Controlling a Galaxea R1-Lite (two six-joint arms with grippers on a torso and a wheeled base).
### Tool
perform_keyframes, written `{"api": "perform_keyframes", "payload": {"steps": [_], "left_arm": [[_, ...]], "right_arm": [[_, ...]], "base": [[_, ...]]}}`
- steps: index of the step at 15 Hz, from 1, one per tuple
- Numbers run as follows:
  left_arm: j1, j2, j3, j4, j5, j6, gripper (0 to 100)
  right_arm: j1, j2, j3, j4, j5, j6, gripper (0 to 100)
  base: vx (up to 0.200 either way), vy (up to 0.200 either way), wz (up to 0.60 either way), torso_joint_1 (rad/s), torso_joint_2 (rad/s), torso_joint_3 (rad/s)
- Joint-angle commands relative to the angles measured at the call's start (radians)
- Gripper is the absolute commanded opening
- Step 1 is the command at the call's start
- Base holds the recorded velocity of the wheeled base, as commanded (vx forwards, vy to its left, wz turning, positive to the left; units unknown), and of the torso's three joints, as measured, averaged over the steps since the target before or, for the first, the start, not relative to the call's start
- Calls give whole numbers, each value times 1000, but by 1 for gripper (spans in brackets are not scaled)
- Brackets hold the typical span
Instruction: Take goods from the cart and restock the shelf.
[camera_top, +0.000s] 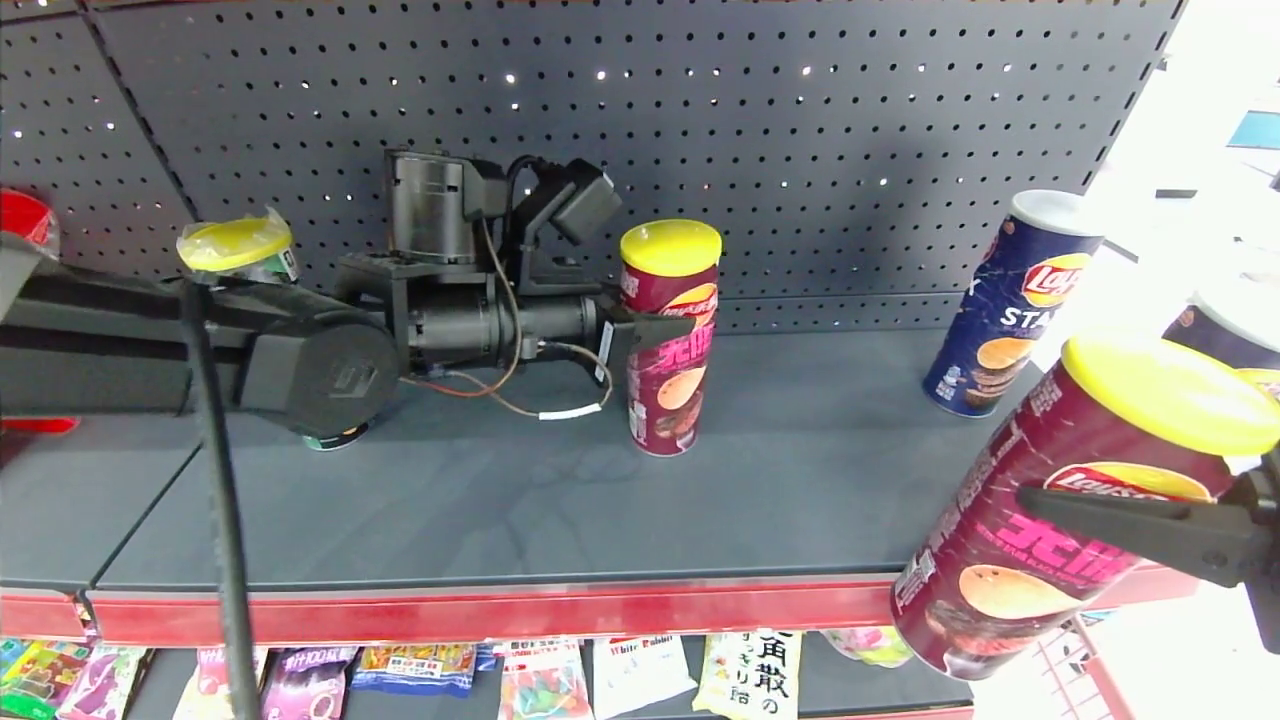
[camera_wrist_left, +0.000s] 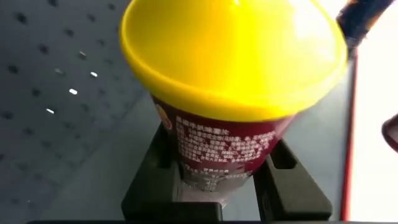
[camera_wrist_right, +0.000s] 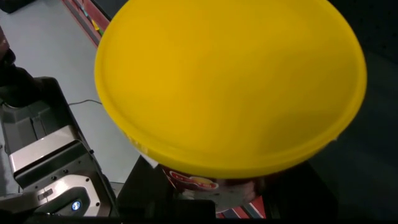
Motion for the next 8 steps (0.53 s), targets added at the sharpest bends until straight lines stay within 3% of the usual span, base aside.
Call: {"api": "perform_keyframes", "payload": {"steps": [1, 4, 8], "left_arm": [[-7, -106, 110, 4, -36, 0, 0], [-10, -169, 208, 1, -84, 6, 0], [-27, -182, 234, -7, -111, 10, 0]], "right_arm": [[1, 3, -1, 0, 1, 0, 0], [1, 11, -2, 0, 2, 0, 0], [2, 11, -5, 0, 2, 0, 0]], "base": [[0, 0, 0, 0, 0, 0], [0, 0, 0, 0, 0, 0], [0, 0, 0, 0, 0, 0]]}}
